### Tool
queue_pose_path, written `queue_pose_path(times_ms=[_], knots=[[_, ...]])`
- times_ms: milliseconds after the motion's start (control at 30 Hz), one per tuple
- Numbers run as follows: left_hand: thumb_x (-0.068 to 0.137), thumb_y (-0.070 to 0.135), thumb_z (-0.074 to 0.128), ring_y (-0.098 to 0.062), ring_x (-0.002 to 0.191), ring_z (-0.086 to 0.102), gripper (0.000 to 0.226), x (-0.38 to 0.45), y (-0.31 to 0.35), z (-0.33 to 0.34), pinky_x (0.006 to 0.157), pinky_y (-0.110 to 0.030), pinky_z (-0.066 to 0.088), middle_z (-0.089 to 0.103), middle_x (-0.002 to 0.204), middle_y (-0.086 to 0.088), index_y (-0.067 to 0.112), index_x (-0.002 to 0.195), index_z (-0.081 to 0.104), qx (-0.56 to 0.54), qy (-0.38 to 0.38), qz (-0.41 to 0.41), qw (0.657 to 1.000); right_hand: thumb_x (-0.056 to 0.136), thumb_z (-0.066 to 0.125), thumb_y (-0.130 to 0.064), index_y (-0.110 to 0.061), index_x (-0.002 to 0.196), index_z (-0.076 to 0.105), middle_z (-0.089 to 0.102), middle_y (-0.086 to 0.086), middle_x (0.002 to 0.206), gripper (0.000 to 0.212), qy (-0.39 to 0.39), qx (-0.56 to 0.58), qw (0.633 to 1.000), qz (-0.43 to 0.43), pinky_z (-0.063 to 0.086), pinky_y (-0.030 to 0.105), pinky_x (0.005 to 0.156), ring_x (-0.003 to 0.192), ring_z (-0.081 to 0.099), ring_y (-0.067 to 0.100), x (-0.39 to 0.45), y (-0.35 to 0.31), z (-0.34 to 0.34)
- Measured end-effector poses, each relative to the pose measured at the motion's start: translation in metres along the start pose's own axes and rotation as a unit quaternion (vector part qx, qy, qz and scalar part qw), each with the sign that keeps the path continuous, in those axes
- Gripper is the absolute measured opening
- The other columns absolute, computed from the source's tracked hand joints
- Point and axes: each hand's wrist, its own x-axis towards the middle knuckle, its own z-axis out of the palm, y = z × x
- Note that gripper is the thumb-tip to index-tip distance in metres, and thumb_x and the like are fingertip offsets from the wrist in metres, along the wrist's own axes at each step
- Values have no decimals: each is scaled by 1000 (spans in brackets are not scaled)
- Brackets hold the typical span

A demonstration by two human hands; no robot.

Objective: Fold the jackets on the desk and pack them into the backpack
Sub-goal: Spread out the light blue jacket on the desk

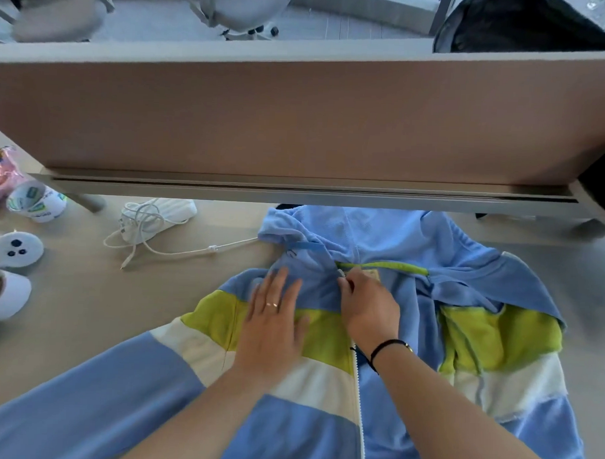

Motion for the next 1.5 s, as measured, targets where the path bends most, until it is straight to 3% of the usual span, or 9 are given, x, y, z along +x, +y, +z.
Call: queue_pose_path(times_ms=[133,367,467,533,633,867,1067,1267,1500], knots=[[95,46,44,-32,148,32,61,-4,13,15,116,-49,26,34,160,-13,12,145,47,35,-48,69,996,104,41,-37,-19,86,46,56,-6,79,27,89,50,995,0,31,35,56,65,46,25,-14,14,-2],[87,83,18,-37,154,8,87,12,0,24,119,-65,-1,18,167,-3,31,157,25,105,-139,-28,984,101,47,-39,-20,86,50,57,-7,75,25,46,4,999,17,32,33,55,70,53,22,4,13,-1],[77,90,-1,-33,153,-14,96,20,-18,14,118,-65,-9,-5,169,2,39,159,4,122,-161,-44,978,95,58,-33,-18,99,53,61,1,93,17,101,-12,993,-67,45,38,64,84,59,28,-17,15,1],[76,91,-4,-31,152,-19,97,25,-27,8,118,-65,-8,-11,168,3,41,158,-1,115,-159,-40,980,89,63,-39,-17,116,55,62,9,116,36,120,-74,984,-113,51,46,84,105,61,33,-51,24,7],[77,91,-2,-31,152,-22,93,28,-33,6,118,-65,-8,-14,167,1,42,156,-8,109,-171,-42,978,92,46,-57,-25,141,50,41,13,154,59,77,-131,974,-168,29,62,112,142,40,33,-119,48,24],[96,69,26,-32,155,5,71,-32,14,12,120,-60,5,5,168,-9,32,157,25,46,-119,3,992,90,46,-68,-30,153,39,30,6,163,75,19,-197,966,-167,17,74,112,149,31,28,-165,79,48],[100,64,19,-34,153,13,70,-109,45,15,119,-55,9,6,168,-11,25,158,27,42,-148,-26,988,94,40,-63,-25,159,25,16,4,167,77,-4,-208,963,-172,17,73,112,153,18,30,-164,81,47],[99,67,21,-32,153,14,78,-156,-2,-5,123,-43,10,5,168,-9,19,159,21,30,-131,-77,988,97,29,-70,-28,160,20,13,3,168,76,-2,-206,968,-142,10,70,116,154,13,28,-163,72,49],[97,66,32,-26,155,10,80,-177,-64,-17,125,-39,6,17,166,-10,14,157,30,30,-129,19,991,93,49,-56,-15,155,36,17,7,167,76,35,-213,952,-217,17,62,118,153,19,28,-248,59,77]])
